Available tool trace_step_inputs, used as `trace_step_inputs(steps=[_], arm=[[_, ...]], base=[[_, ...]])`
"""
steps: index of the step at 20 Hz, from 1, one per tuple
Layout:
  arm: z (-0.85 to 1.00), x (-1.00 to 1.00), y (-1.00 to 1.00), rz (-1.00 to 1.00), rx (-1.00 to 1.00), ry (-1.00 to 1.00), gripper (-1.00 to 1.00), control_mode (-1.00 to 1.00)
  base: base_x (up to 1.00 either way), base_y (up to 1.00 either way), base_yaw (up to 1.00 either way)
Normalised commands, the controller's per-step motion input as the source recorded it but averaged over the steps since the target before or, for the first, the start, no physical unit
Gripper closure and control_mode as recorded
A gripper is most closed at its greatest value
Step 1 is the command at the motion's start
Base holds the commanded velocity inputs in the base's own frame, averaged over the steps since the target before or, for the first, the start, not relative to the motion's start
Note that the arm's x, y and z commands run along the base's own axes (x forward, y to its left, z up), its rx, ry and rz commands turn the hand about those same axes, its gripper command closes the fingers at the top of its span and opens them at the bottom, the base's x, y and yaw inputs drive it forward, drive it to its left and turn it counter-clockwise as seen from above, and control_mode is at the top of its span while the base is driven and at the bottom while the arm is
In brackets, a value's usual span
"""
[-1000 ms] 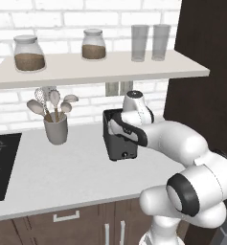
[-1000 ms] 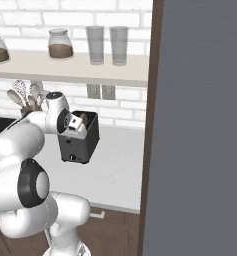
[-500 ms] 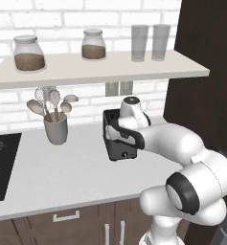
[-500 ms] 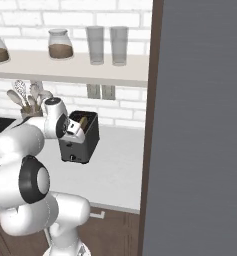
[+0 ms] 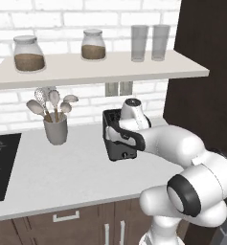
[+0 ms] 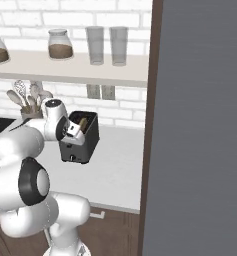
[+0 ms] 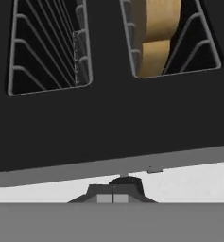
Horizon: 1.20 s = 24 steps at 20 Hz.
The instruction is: Start the toaster. Once the lever pops up, take the bread to the plate on the dining counter.
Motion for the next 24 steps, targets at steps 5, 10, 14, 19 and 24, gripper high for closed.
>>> trace_step_inputs(steps=[5,10,14,19,24], arm=[[-1.00,-0.74,-0.22,-0.03,0.00,-0.04,1.00,-1.00],[-1.00,-0.63,-0.29,-0.03,0.00,-0.06,1.00,-1.00],[-0.91,-0.47,-0.16,-0.01,0.00,-0.09,1.00,-1.00],[-0.13,-0.50,-0.01,0.00,0.00,-0.19,1.00,-1.00],[0.58,-0.44,0.00,0.00,0.00,-0.23,1.00,-1.00]], base=[[0.00,0.00,0.00],[0.00,0.00,0.00],[0.00,0.00,0.00],[0.00,0.00,0.00],[0.00,0.00,0.00]])
